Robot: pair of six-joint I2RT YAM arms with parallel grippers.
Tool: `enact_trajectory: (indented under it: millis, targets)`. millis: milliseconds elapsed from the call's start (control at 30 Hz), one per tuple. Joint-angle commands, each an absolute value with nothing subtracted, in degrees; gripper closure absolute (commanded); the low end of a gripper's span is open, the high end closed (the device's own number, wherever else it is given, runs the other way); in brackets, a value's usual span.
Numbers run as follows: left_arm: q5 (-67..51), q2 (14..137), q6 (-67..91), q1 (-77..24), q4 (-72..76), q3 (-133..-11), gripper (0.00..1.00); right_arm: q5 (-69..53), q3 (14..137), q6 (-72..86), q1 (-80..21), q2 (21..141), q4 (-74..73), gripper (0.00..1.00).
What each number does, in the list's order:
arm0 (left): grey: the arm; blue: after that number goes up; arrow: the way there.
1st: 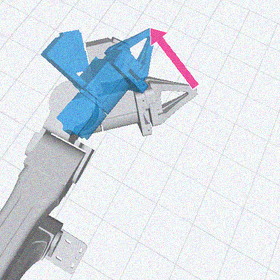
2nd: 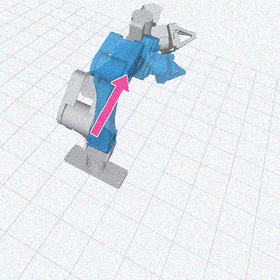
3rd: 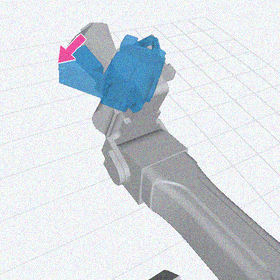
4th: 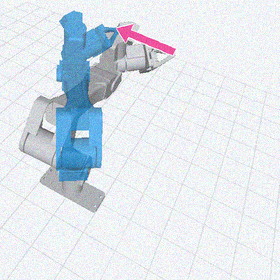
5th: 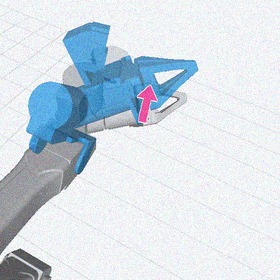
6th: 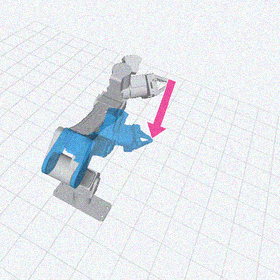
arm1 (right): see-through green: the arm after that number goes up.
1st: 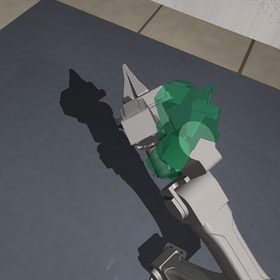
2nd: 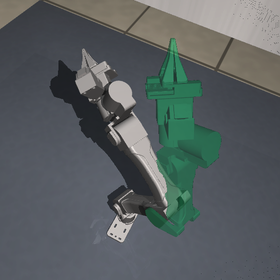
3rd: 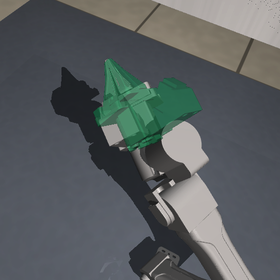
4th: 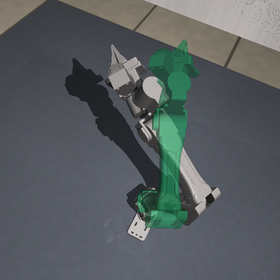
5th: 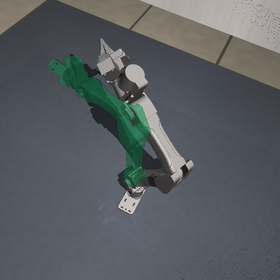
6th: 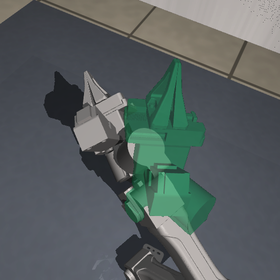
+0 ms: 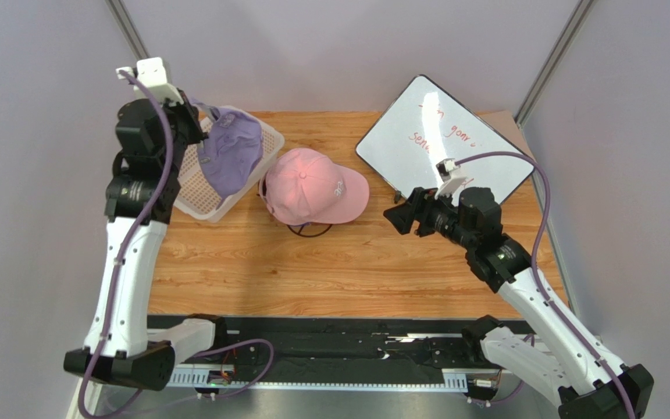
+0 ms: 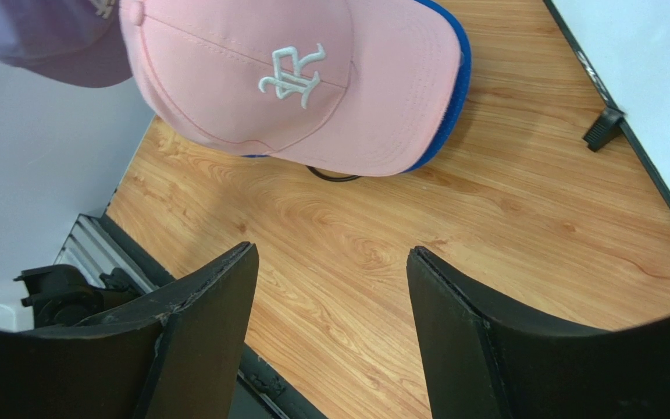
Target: Stack the hats
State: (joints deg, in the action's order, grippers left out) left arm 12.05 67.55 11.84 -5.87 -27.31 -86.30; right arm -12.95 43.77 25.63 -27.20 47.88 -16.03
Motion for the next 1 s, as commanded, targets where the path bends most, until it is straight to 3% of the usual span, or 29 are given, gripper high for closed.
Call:
enact_trajectory:
  millis: [0,300,800,967]
  targets:
    - [1.60,62.41,15.63,-5.62,-32.34,-91.05,1.00,-19.85,48.16,24.87,-27.33,48.60,-12.22,0.31]
    - [-25.39,62.66,25.83,-7.37,-30.85,-101.42,1.00,-36.11,46.76,30.32,-27.33,48.60,2.19,0.31]
    - [-23.65,71.01,32.70,-32.42,-21.62,-109.94,1.00,-41.49,35.77,28.05,-28.39,47.46,19.42,0.29]
    - [-23.03,74.26,32.87,-38.58,-20.74,-114.52,1.00,-39.91,33.06,26.72,-28.39,45.36,23.46,0.24]
